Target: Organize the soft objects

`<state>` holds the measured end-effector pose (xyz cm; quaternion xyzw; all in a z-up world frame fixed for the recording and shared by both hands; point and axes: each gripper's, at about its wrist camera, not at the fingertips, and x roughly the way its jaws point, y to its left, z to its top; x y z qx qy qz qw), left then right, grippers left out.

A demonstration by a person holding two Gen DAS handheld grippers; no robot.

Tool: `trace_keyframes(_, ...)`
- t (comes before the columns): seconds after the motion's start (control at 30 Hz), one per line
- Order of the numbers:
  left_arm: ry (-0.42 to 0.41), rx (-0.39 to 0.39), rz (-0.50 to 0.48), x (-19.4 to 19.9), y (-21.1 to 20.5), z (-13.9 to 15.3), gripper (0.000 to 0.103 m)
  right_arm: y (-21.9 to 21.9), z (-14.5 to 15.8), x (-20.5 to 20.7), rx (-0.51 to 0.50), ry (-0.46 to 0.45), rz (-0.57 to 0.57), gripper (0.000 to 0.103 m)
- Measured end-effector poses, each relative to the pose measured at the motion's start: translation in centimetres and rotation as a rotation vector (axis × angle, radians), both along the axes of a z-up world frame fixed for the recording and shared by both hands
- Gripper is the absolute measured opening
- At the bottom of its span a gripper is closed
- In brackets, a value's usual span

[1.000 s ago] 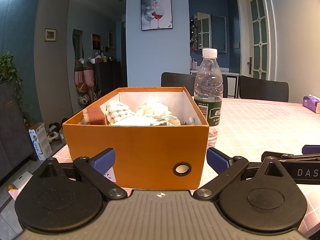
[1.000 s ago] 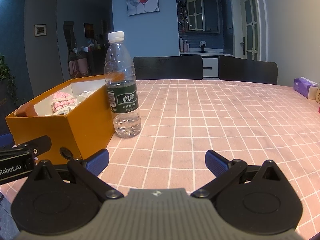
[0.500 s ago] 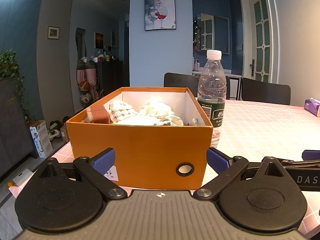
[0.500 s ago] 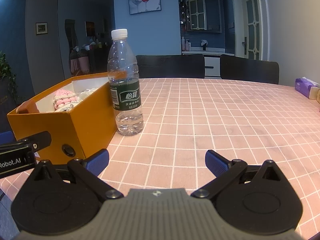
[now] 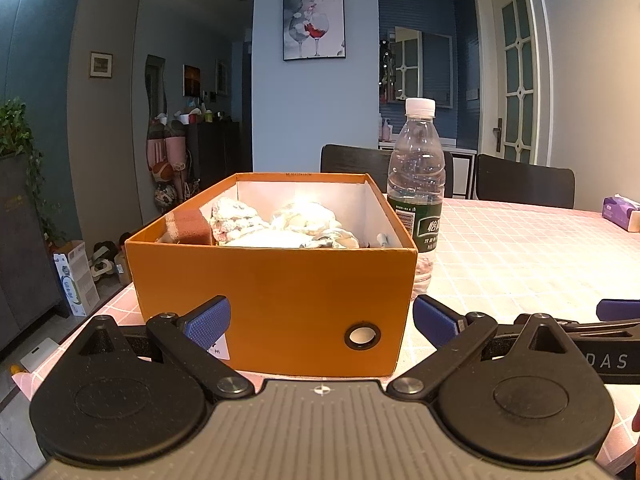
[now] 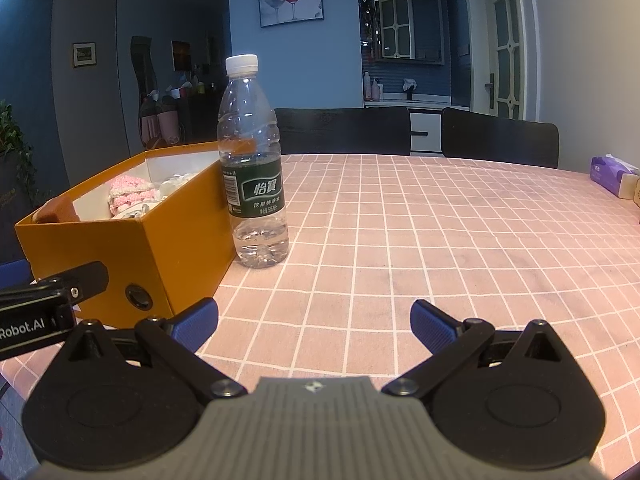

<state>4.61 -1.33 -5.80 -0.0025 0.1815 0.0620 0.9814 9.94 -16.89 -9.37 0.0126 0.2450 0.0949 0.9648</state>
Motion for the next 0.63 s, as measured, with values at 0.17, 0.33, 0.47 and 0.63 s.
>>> trace_keyframes(0.17, 0.000, -0.002, -0.003, 0.05, 0.00, -0.05, 0.103, 0.16, -0.11, 0.00, -0.002, 0.002, 0.002, 0.100)
trace_keyframes(0.33, -0.001, 0.000, -0.006, 0.16, -0.03, -0.08, 0.103, 0.20, -0.18, -0.04, -0.003, 0.004, 0.003, 0.100)
trace_keyframes(0.47, 0.000, 0.000, -0.008, 0.19, -0.04, -0.15, 0.103, 0.25, -0.27, -0.09, -0.004, 0.008, 0.004, 0.100)
trace_keyframes(0.63, 0.000, 0.001, -0.013, 0.13, 0.07, -0.16, 0.103, 0.31, -0.19, -0.20, -0.005, 0.003, 0.006, 0.100)
